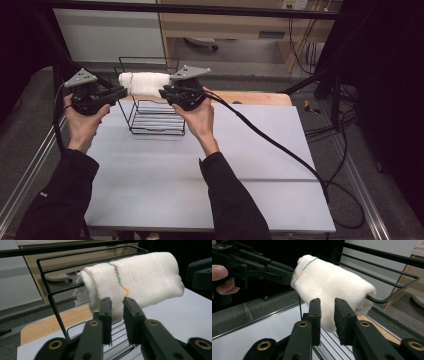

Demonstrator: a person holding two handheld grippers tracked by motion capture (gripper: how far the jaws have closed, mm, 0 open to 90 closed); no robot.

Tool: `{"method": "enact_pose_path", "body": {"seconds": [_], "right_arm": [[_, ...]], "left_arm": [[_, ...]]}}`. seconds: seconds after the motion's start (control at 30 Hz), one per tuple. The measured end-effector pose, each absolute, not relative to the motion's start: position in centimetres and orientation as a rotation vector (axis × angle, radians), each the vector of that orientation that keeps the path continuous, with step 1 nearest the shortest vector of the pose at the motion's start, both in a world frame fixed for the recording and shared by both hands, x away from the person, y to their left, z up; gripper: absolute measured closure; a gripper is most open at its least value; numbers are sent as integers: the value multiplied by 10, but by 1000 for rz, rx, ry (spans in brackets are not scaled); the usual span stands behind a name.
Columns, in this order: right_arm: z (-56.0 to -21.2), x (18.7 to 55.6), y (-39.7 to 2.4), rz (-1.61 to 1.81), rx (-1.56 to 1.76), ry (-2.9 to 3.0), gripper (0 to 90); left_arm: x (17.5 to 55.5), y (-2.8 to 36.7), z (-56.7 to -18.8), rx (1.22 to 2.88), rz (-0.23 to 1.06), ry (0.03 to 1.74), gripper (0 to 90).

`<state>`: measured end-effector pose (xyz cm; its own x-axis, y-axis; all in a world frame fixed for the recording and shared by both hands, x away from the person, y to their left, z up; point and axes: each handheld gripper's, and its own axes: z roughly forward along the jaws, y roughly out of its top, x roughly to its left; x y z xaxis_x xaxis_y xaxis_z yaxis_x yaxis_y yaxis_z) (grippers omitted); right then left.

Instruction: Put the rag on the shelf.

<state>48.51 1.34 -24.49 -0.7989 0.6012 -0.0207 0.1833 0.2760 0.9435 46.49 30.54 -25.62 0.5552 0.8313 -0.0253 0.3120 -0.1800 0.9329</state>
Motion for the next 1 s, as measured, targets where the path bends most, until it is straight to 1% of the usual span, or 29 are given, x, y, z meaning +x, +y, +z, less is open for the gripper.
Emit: {"method": "enact_pose_path", "body": {"seconds": [0.17,0.27,0.47,0.53,0.6,0.73,0.83,1.0], "right_arm": [[-239,476,-5,1547,727,2180,616],[-238,471,-18,1545,746,2176,538],[-245,462,-49,1518,803,2169,355],[-249,459,-62,1515,826,2163,319],[-254,456,-73,1516,845,2161,256],[-265,451,-96,1506,894,2164,174],[-273,447,-114,1498,930,2165,118],[-290,439,-142,1501,985,2151,66]], "left_arm": [[456,309,-261,1769,608,960,605],[449,310,-267,1784,604,955,545],[436,308,-284,1813,586,935,434],[433,307,-290,1819,577,931,381],[430,305,-297,1827,570,932,324],[425,302,-310,1849,548,932,242],[421,300,-321,1864,526,926,205],[414,295,-340,1881,500,936,122]]}}
